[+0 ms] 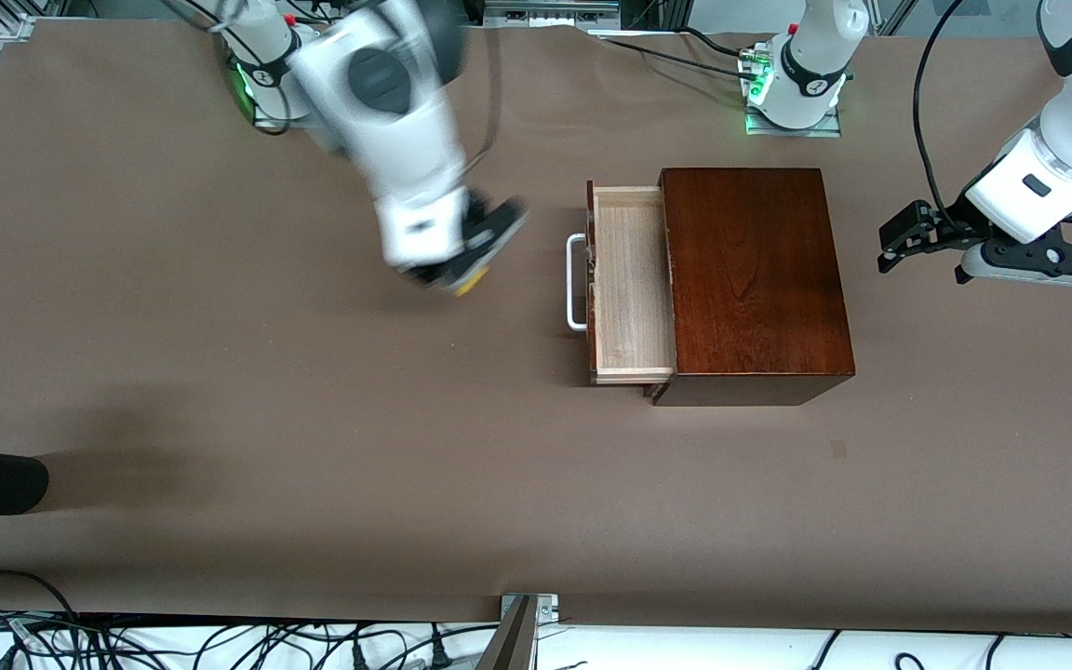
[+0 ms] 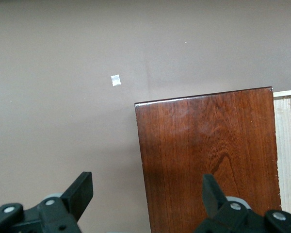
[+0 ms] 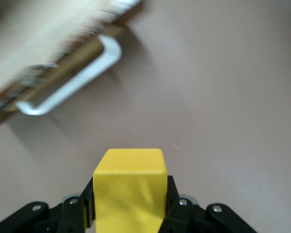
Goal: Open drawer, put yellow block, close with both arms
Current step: 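Grasp and lift the yellow cube with the right gripper toward the drawer, then lower the yellow cube into the open drawer and open the right gripper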
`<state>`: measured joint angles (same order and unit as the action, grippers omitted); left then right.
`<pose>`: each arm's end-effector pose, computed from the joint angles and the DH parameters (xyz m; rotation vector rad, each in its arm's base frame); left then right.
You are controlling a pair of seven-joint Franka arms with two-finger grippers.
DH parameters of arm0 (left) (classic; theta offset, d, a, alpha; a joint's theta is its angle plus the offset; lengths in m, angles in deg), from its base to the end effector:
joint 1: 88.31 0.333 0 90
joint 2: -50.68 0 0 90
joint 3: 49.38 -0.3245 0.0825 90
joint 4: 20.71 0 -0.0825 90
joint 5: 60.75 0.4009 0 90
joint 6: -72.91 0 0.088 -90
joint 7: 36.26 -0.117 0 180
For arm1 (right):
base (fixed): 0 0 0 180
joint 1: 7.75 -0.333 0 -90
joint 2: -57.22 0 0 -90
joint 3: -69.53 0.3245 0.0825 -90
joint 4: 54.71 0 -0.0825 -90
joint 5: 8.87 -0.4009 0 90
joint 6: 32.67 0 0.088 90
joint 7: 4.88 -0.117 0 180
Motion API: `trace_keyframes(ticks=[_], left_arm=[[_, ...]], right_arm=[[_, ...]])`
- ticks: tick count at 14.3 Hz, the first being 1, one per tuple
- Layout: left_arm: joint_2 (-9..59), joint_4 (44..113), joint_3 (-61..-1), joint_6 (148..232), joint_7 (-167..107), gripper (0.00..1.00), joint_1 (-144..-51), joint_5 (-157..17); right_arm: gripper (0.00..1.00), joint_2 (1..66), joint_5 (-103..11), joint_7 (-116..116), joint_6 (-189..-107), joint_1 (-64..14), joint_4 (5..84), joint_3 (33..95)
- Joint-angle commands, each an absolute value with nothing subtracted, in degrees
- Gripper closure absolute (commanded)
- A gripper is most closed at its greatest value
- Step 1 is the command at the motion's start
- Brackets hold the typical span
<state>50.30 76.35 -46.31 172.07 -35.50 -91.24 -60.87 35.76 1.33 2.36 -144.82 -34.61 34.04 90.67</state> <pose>0.5811 -0.0612 0.5725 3.1338 -0.1429 0.0468 0.4942 0.4825 0.4441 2.7456 1.4982 0.1077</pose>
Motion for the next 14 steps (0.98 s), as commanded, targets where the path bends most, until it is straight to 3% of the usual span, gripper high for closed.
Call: trace_keyframes(ticks=[1,4,9,14], left_arm=[[50.9,76.4,-46.6,172.3,-36.4,0.0,-91.5,-61.3],[51.0,76.4,-46.6,172.3,-36.4,0.0,-91.5,-61.3],[50.9,76.4,-46.6,172.4,-36.4,0.0,-91.5,-61.3],[51.0,76.4,-46.6,172.3,-36.4,0.0,-91.5,-61.3]], right_arm=[[1.0,30.3,6.0,3.7,-143.5,-42.4,26.9,90.0],[1.0,26.5,6.2,4.6,-144.2,-47.4,22.7,90.1],[1.0,16.0,11.8,10.6,-143.6,-54.0,9.3,90.0],[1.0,12.9,14.2,12.5,-143.7,-55.9,8.4,89.9]])
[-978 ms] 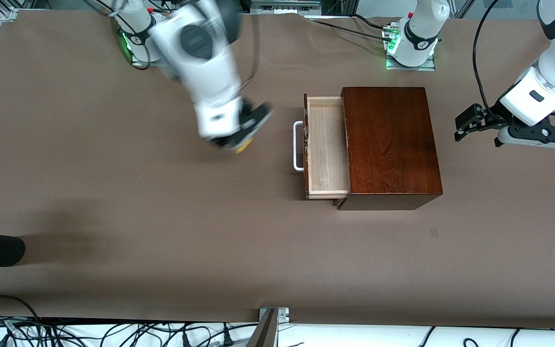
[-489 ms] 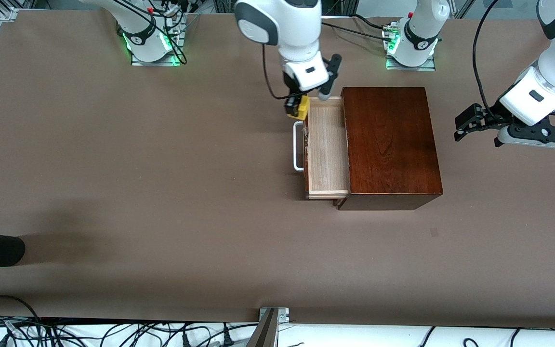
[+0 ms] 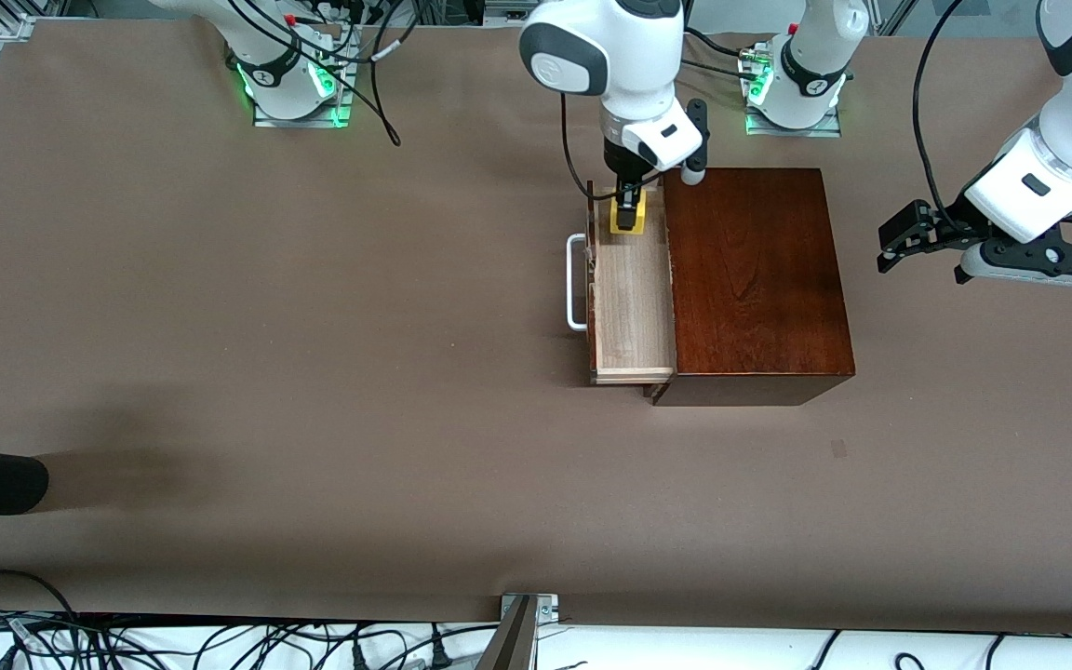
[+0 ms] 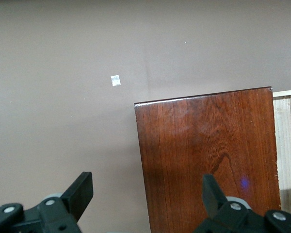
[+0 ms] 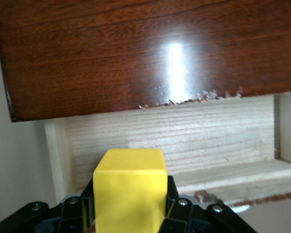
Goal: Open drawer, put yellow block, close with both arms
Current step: 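Lower the yellow cube into the open drawer and open the right gripper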
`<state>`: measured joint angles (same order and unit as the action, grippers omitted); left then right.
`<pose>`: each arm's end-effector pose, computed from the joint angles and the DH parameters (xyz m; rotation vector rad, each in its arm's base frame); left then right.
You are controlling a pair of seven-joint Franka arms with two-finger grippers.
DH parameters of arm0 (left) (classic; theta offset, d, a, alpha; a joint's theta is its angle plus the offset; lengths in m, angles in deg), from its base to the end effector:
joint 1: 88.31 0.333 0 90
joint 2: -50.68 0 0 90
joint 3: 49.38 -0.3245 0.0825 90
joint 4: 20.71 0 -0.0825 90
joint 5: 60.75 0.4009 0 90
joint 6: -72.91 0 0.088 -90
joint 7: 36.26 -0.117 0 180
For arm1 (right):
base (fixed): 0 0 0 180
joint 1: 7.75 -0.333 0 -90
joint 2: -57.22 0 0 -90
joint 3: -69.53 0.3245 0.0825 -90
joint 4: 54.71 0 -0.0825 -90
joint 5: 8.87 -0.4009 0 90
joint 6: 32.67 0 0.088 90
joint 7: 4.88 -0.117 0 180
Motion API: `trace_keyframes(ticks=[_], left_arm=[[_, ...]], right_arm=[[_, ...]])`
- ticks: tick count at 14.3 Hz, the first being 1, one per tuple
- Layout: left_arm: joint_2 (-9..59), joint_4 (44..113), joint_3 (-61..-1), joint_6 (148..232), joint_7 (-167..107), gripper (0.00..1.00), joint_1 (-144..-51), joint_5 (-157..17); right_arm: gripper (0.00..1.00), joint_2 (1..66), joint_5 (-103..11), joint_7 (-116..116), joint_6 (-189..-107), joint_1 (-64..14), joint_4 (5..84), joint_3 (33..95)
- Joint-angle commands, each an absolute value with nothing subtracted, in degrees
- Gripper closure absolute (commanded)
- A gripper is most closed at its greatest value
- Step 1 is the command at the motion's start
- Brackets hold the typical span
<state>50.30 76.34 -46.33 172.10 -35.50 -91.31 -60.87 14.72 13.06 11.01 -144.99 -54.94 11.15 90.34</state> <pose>0.5811 -0.0617 0.5727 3.1337 -0.1443 0.0479 0.3934 0.6778 0.3809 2.2584 2.0782 0.2358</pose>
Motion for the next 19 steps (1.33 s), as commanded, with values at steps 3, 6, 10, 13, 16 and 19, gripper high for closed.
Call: trace_keyframes(ticks=[3,6,10,13,16,19], left_arm=[[51.0,76.4,-46.6,172.3,-36.4,0.0,-91.5,-61.3],[50.9,76.4,-46.6,172.3,-36.4,0.0,-91.6,-61.3],[50.9,76.3,-46.6,172.3,-36.4,0.0,-91.6,-61.3],[50.9,76.3,-46.6,172.3,-36.4,0.0,-91.6,-61.3],[50.9,76.3,-46.6,172.3,-36.4,0.0,-91.6,-61.3],[50.9,76.1,-46.6,172.3,-36.4,0.0,-91.6,-61.3]], right_arm=[[1.0,11.3,15.3,13.5,-143.5,-56.1,8.5,89.9],[1.0,10.1,16.4,13.7,-143.9,-56.0,8.4,89.9],[1.0,9.2,17.9,14.3,-144.2,-56.0,8.4,89.9],[1.0,8.6,18.2,14.9,-145.8,-55.8,8.4,89.7],[1.0,7.9,18.2,14.8,-147.0,-55.7,8.4,89.0],[1.0,7.4,18.2,15.2,-147.4,-55.8,8.4,88.2]])
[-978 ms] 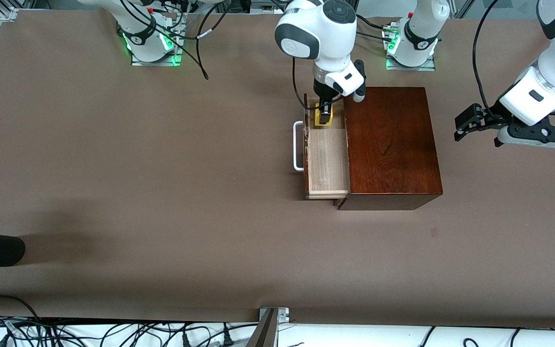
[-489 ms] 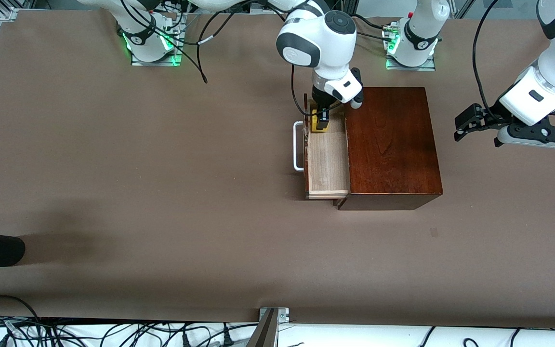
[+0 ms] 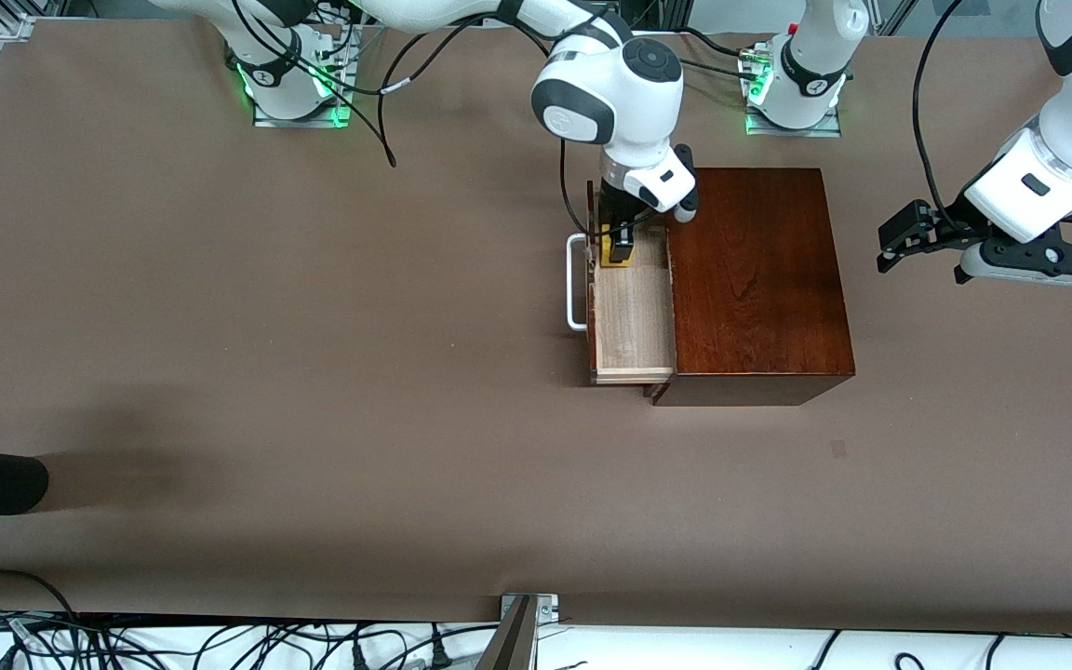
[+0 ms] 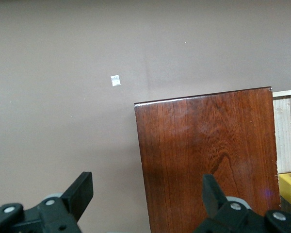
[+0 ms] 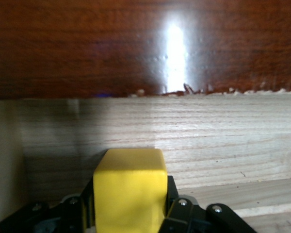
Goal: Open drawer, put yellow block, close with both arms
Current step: 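Lower the yellow cube into the open drawer and open the right gripper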
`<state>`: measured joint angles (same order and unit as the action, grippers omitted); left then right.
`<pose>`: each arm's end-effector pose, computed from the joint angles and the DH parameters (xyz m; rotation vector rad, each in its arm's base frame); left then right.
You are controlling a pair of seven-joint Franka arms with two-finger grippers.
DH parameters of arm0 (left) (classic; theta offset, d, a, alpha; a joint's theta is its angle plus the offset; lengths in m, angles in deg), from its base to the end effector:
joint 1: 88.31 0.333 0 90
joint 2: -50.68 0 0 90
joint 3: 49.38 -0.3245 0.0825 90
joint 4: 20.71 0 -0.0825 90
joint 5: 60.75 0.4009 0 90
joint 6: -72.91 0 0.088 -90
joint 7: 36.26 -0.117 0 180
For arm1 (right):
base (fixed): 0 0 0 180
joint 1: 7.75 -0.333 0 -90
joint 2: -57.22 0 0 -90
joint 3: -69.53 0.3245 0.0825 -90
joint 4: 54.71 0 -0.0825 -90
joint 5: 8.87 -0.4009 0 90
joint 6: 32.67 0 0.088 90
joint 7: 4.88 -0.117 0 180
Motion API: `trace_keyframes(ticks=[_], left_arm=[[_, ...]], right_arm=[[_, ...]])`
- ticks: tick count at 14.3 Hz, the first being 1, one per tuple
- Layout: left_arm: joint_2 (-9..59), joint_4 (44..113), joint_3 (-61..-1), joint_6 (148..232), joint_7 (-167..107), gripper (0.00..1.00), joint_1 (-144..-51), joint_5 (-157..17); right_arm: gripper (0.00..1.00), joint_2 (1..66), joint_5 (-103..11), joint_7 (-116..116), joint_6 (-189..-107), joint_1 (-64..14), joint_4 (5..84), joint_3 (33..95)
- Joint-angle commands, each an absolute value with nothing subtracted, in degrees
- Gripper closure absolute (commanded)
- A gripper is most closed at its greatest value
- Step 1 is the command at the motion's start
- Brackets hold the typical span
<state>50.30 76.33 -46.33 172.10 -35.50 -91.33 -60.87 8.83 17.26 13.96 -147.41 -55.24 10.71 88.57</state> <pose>0.5811 -0.0619 0.5728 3.1336 -0.1448 0.0482 0.4124 0.6755 0.3067 2.1341 2.1055 0.1833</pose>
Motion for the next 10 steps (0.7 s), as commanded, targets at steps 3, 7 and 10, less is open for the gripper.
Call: trace_keyframes(ticks=[3,7,10], left_arm=[[50.9,76.1,-46.5,172.3,-36.4,0.0,-91.6,-61.2],[50.9,76.1,-46.5,172.3,-36.4,0.0,-91.6,-61.2],[50.9,76.1,-46.5,172.3,-36.4,0.0,-91.6,-61.2]], right_arm=[[1.0,7.1,18.4,14.9,-147.4,-55.8,8.4,87.7],[0.0,7.7,18.1,12.7,-147.2,-56.0,8.0,87.8],[0.0,9.4,17.7,11.9,-146.5,-55.5,7.9,87.6]])
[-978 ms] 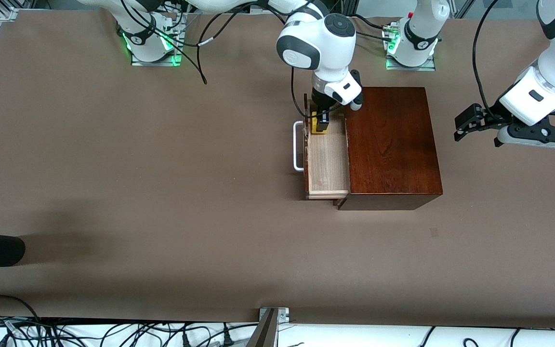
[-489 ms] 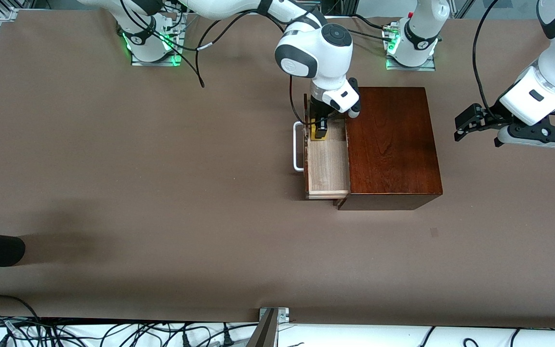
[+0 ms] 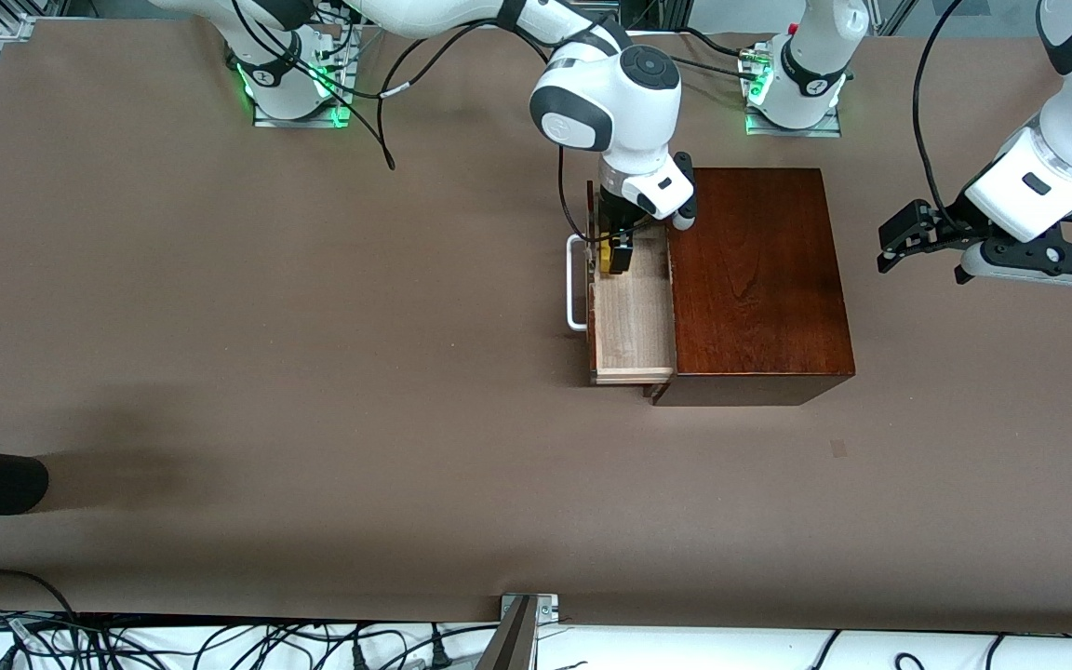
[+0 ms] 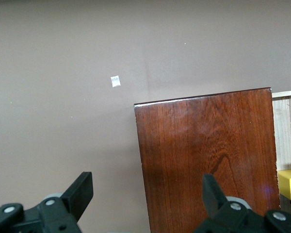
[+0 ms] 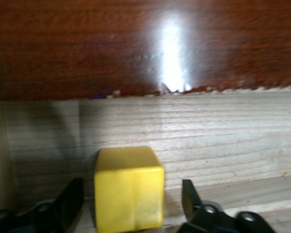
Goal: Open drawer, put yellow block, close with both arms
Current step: 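Lower the yellow cube into the open drawer and open the right gripper, then raise the right gripper away while the left gripper reaches the drawer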
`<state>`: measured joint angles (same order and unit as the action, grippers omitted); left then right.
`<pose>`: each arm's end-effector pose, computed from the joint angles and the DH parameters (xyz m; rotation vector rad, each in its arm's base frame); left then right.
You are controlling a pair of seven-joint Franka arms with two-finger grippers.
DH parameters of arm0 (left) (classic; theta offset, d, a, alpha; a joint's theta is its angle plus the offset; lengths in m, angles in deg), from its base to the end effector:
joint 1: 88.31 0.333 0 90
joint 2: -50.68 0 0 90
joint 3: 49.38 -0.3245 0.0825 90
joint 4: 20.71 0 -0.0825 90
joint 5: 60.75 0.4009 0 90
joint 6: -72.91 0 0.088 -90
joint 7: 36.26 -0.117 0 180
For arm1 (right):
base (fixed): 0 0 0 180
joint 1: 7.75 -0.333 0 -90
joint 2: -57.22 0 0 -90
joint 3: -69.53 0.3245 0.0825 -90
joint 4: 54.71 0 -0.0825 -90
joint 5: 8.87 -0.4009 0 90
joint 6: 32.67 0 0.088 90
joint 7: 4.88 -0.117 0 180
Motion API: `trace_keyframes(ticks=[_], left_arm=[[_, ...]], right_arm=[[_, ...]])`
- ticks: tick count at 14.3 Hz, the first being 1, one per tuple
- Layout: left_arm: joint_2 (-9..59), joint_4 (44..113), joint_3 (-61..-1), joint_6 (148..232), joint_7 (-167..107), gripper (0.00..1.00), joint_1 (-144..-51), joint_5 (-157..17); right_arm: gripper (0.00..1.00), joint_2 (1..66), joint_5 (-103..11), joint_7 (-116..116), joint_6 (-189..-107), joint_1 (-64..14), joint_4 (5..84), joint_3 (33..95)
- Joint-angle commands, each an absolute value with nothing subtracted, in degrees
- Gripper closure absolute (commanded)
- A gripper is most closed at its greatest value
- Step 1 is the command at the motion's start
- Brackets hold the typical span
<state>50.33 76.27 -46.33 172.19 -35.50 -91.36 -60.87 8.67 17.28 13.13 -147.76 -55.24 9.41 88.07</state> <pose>0.5812 -0.0623 0.5737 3.1333 -0.1456 0.0531 0.4209 0.6758 0.3151 2.1612 2.0769 0.2203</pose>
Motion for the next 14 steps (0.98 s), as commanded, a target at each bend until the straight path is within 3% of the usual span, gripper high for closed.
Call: trace_keyframes(ticks=[1,6,9,14], left_arm=[[50.9,76.1,-46.5,172.3,-36.4,0.0,-91.6,-61.2],[50.9,76.1,-46.5,172.3,-36.6,0.0,-91.6,-61.2],[50.9,76.1,-46.4,172.2,-36.6,0.0,-91.7,-61.2],[50.9,75.1,-43.4,164.9,-36.8,0.0,-91.9,-62.3]], right_arm=[[0.0,10.2,17.4,11.9,-146.0,-55.0,7.9,87.5],[0.0,19.0,12.8,11.9,-138.4,-48.6,7.8,87.6],[0.0,25.1,8.4,11.9,-133.5,-40.9,7.9,87.5],[0.0,32.4,4.1,11.8,-133.0,-27.5,8.0,87.4]])
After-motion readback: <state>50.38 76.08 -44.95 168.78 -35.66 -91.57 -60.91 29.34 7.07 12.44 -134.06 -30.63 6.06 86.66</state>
